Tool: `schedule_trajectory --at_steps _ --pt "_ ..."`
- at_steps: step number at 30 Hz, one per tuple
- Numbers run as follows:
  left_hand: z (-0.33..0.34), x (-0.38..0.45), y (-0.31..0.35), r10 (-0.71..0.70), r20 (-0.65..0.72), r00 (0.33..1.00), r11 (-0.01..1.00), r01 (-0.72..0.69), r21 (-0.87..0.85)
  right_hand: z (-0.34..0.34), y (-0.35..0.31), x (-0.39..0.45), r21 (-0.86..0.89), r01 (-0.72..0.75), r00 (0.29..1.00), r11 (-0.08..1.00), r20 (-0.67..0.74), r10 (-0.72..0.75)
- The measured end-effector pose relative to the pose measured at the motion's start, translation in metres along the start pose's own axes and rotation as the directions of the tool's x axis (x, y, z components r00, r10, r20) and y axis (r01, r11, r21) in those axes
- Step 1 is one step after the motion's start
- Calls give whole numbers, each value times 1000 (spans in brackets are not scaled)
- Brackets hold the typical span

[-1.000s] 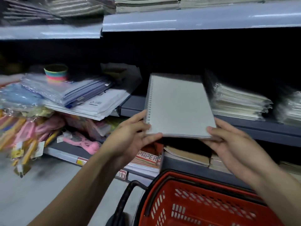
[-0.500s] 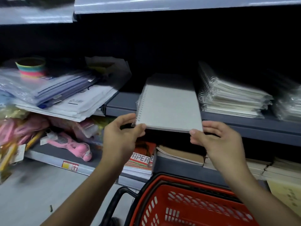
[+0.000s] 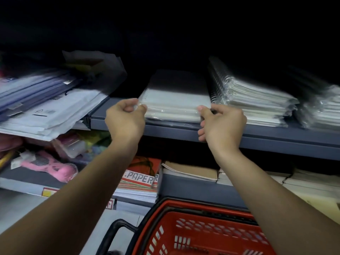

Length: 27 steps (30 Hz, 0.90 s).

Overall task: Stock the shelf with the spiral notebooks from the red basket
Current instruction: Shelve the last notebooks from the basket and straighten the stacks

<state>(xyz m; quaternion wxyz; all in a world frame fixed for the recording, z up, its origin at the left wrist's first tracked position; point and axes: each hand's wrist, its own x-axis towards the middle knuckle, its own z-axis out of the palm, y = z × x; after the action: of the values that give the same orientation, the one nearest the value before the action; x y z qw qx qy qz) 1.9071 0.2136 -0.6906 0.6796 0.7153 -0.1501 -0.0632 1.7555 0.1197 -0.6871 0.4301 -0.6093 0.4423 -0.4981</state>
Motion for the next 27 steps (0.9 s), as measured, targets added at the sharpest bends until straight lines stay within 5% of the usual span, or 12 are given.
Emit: schedule_trajectory --at_steps 9,17,23,27 --pt "-30 -44 12 71 96 993 997 -74 26 -43 0 -26 15 26 992 1000 123 -28" --pt "-67 -134 2 -33 259 965 998 20 53 -139 12 -102 -120 -29 927 992 368 72" --pt "-80 -200 -88 -398 392 829 894 256 366 -189 86 -170 -377 -309 726 873 500 473" --pt "-80 -219 -139 -548 403 733 750 218 624 -191 146 -199 -598 -397 523 697 476 707"
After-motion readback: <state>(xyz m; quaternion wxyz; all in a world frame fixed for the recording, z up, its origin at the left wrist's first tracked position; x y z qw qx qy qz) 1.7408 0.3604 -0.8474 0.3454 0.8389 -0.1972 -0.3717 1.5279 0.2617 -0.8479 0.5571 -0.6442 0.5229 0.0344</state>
